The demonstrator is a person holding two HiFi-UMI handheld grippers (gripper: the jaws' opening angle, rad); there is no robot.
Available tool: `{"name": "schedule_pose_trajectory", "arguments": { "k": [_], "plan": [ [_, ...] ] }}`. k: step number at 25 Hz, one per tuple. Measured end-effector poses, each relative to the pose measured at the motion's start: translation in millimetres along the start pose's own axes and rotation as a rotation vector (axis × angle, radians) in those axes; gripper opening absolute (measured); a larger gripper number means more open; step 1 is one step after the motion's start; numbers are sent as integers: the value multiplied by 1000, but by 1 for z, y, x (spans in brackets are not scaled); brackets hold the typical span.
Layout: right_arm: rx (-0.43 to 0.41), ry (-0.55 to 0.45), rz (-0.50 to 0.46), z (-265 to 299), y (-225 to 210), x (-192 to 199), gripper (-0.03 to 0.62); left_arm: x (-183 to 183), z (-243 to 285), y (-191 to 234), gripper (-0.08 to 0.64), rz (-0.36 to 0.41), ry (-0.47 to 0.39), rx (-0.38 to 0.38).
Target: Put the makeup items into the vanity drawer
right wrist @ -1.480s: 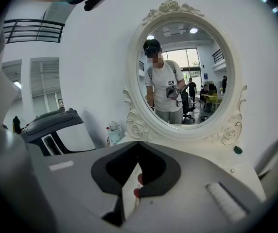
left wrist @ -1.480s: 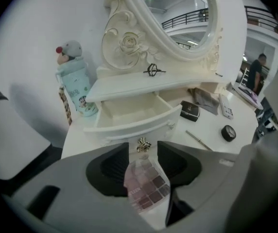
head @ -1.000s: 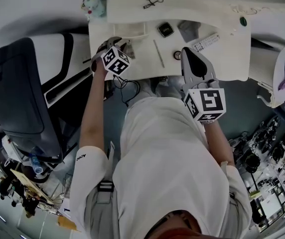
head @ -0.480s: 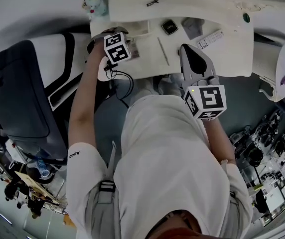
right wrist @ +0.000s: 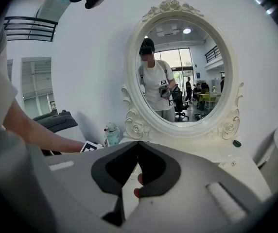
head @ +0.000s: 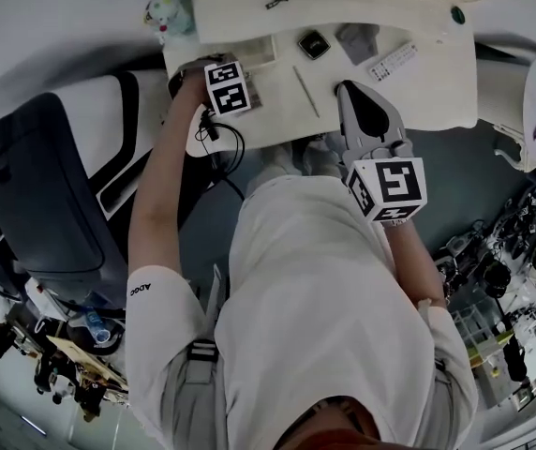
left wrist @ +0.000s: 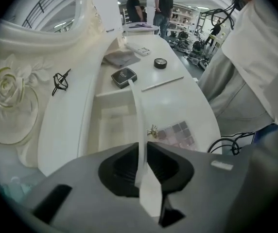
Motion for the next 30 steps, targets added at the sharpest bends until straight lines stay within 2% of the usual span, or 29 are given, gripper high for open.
{"name": "schedule_pose_trajectory", "arguments": {
  "k": [5, 10, 12, 17, 21, 23, 24, 27, 28, 29, 30],
  "plan": [
    [7, -13, 0, -3, 4, 1, 8, 0, 1, -11, 51, 6, 4, -84],
    [10, -8, 1, -6, 2, 4, 8, -2, 5, -16, 51, 46, 21, -190],
    [11, -9, -2, -6, 3, 3, 8, -1, 5, -10, 51, 47, 23, -191],
    [21, -20, -4, -9, 6, 2, 8, 0, 2, 4, 52, 53, 18, -130],
    [36, -20, 1, -12, 2, 2, 8, 5, 1, 7, 62, 38, -16, -182],
    [41, -19, 2, -12, -1, 2, 8, 4, 0, 7, 88, 24, -54, -190],
    [43, -19, 3, -12, -2, 2, 8, 3, -1, 6, 133, 17, -71, -180],
    [42, -22, 7, -12, -4, 1, 8, 2, -2, 2, 150, 29, -69, -157],
    [40, -22, 7, -12, -5, 2, 8, 1, -2, 1, 129, 46, -60, -168],
    [36, -21, 6, -12, -5, 2, 8, 1, -2, 0, 67, 59, -53, -180],
    [32, -20, 5, -11, -4, 2, 8, 2, -2, 0, 61, 65, -51, -186]
  ]
}}
Point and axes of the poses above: the fingertips, and each gripper's own axes: z forward along the fingers, y to its left, x out of its underside, the point moved 10 cm from there along -z, backward along the fingers, and after that the axes turned 5 degrees about -y, right-handed, at the moved point
